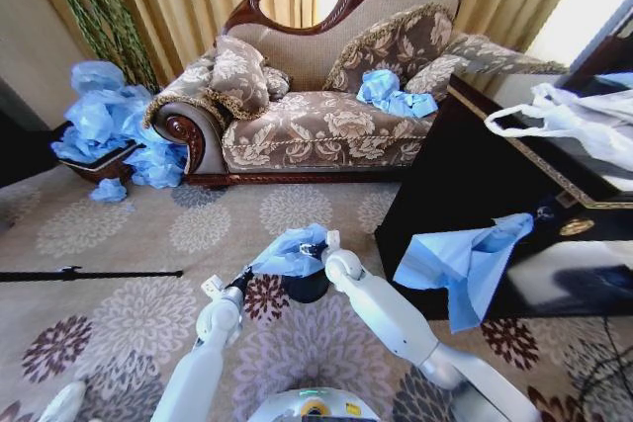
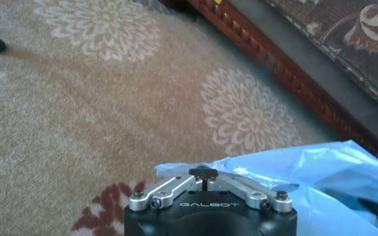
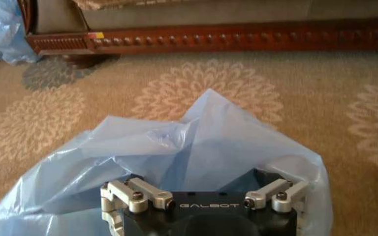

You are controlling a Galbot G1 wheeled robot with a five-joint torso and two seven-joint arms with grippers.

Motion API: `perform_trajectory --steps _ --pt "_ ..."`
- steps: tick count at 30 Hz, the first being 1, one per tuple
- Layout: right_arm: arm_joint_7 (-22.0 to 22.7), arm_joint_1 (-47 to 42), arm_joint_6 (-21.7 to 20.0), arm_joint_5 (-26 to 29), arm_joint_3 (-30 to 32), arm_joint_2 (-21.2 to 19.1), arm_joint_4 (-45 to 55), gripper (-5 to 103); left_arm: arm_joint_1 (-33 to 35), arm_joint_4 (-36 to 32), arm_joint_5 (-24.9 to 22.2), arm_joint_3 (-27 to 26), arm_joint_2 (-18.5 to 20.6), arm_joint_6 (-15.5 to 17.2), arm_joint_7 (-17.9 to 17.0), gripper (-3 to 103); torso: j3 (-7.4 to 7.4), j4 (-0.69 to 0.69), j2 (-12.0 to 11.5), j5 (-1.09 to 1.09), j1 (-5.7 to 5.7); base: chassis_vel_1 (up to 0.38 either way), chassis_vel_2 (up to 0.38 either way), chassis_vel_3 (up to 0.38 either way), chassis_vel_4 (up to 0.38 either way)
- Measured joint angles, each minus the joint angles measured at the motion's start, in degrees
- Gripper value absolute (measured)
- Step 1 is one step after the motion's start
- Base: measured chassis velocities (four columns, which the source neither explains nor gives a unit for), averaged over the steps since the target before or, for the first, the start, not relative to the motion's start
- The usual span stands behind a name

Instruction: Place a garbage bag over the trash bin.

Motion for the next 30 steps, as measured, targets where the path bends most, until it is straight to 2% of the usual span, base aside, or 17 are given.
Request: perform_trajectory --steps 15,30 --pt "-0.1 1.2 0.8 -3.0 0.3 0.6 0.2 100 0.6 0.2 1.9 0.6 -0.7 -0.6 1.6 0 0.0 -0.02 0.0 0.0 0.0 0.0 0.0 0.0 0.0" --pt "-3.0 7.0 3.4 -6.6 -0.2 5.1 -8.7 100 1.1 0.2 4.8 1.4 -1.6 -2.7 4.0 0 0.0 -0.01 0.0 -0.01 0.0 0.0 0.0 0.0 0.0"
